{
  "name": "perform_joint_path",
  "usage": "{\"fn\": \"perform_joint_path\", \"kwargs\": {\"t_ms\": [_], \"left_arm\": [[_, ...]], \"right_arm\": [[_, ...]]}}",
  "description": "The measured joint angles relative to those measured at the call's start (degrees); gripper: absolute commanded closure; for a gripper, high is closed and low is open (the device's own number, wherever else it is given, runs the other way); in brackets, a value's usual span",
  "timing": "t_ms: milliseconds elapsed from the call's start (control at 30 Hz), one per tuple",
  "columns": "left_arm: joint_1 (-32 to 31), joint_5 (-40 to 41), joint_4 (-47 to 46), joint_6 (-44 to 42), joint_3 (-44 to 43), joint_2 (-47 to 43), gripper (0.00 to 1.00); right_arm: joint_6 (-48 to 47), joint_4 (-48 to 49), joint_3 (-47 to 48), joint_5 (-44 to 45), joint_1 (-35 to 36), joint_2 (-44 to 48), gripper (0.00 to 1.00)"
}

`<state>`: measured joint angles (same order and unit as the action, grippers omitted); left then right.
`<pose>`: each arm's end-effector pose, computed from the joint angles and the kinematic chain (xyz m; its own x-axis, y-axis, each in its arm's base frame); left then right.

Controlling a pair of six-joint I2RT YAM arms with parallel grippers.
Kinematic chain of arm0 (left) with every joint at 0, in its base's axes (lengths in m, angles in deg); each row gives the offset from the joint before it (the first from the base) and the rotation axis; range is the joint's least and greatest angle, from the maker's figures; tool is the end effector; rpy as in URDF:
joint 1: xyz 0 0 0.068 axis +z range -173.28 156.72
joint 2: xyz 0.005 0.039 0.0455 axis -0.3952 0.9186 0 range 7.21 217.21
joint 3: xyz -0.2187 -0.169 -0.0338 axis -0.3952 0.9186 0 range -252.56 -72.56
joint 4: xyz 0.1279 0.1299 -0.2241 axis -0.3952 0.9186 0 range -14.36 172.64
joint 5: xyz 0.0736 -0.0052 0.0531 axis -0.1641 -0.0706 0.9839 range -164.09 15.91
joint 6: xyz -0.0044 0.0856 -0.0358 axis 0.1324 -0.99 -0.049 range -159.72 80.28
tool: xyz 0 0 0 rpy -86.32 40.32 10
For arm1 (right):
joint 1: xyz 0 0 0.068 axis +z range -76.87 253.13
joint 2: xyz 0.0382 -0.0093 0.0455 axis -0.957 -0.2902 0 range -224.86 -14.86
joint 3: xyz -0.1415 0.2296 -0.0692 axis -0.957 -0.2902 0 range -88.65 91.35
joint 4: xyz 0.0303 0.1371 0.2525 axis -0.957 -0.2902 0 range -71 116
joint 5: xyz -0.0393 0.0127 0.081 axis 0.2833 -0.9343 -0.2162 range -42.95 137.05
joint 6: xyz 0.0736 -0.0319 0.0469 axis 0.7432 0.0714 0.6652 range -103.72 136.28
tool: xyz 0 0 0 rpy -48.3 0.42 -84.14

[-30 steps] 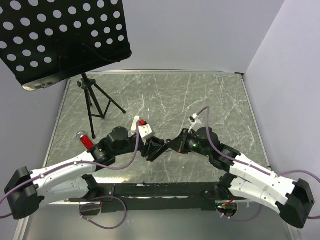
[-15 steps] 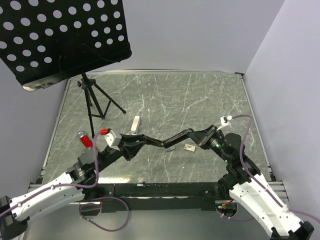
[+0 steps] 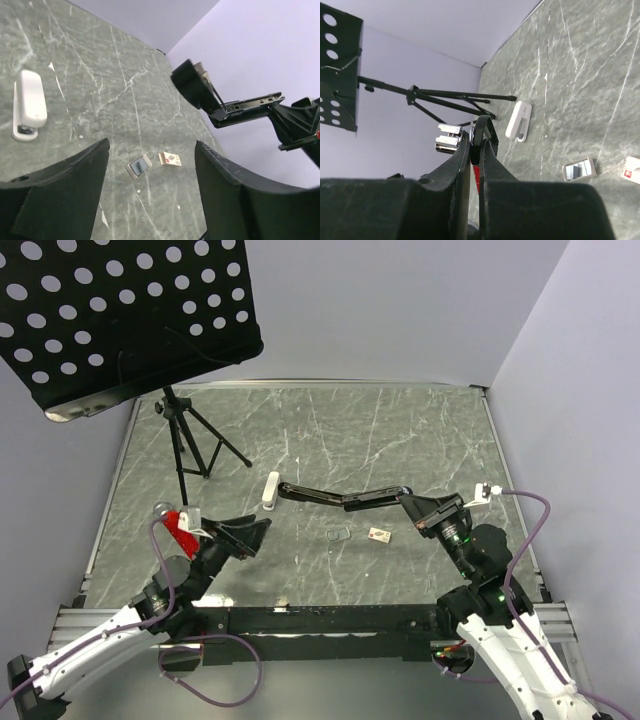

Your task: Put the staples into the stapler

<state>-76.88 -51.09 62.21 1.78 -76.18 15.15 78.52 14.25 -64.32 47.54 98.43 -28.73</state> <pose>0.1328 -0.1252 0.2139 -0.2688 -0.6632 -0.6985 0.4457 0.5573 -0.7006 0.1579 0.0737 0.2834 -0.3808 0.7988 -0.4657 -0.1774 0.4312 0.8846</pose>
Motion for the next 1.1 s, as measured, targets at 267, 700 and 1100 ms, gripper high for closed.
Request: {"fn": "perform_joint_path", "kwargs": {"t_ms": [267, 700, 1100], "left_arm": [[0.0, -0.9, 2.1, -1.6, -3.1, 3.1, 0.18], [0.1, -27.9, 3.7, -24.7, -41.8, 39.9, 0.08], [0.6, -37.8, -0.6, -29.4, -34.4, 52.6, 0.07]], "right_arm": [[2.1, -0.1, -0.1, -0.1, -0.1, 0.1, 1.0], [2.3, 1.3, -2.5, -5.1, -0.1, -3.0, 1.0], [3.4, 3.8, -4.1, -7.6, -0.1, -3.1, 1.0]]}}
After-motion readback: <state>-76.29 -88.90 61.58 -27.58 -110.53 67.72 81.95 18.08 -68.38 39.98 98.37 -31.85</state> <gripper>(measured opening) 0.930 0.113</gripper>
